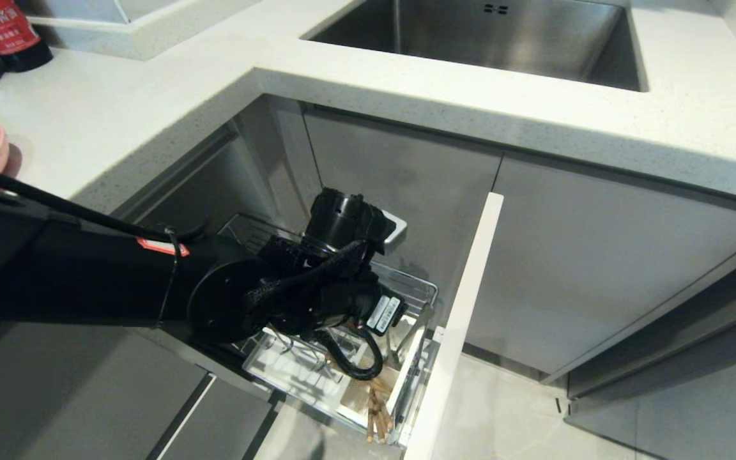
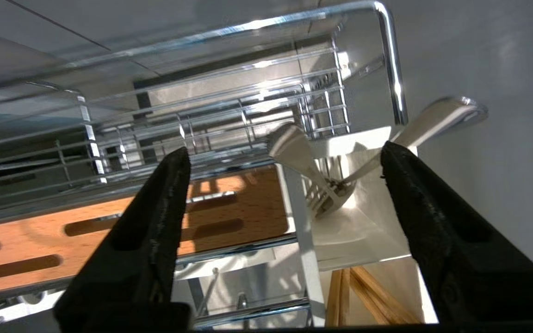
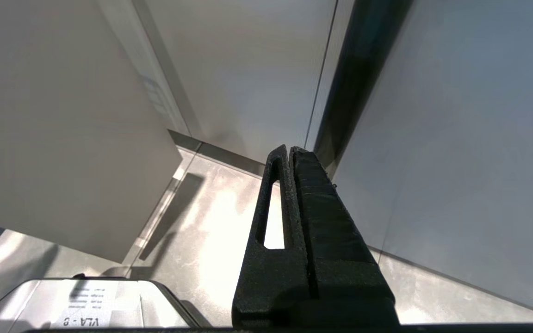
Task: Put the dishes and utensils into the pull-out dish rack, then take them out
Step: Take the spoon out of the cupboard
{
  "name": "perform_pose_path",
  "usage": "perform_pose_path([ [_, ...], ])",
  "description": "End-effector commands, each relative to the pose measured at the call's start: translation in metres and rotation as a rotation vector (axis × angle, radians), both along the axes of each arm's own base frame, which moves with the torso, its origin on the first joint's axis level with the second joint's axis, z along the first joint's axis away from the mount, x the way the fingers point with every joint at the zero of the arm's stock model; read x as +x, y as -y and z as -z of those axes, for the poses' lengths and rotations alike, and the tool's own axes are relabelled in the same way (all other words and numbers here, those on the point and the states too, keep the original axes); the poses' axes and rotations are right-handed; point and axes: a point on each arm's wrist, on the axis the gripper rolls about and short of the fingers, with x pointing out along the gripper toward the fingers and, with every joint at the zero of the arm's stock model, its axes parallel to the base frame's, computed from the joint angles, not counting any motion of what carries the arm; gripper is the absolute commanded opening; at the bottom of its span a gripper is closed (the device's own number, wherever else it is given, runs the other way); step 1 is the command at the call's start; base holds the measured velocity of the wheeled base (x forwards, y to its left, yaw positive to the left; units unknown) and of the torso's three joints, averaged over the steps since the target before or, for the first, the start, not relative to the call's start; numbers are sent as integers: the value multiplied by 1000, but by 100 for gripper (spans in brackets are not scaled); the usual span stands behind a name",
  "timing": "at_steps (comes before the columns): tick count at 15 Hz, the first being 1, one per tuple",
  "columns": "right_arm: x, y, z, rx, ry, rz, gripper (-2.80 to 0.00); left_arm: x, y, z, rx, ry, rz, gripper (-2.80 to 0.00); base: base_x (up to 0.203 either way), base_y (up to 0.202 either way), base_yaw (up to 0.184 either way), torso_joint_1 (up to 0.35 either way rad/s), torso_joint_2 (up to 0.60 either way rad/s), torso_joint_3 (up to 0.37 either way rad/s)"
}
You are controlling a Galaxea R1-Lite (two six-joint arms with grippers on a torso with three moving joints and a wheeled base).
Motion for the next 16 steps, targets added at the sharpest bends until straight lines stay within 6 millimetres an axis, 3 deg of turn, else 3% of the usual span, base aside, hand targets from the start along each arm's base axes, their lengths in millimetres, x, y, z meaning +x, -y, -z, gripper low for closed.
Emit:
perform_pose_path([
  [1,0,0,0,-12,0,0,-280,3,2,8,16,-15,-4,0,0,0,0,0,0,0],
  [8,0,0,0,-1,0,0,-280,20,17,37,19,-22,-7,0,0,0,0,0,0,0],
  [15,0,0,0,0,0,0,-280,25,15,34,-2,1,-21,0,0,0,0,0,0,0],
  [16,0,0,0,-1,0,0,-280,25,15,34,-6,6,-22,-280,0,0,0,0,0,0],
])
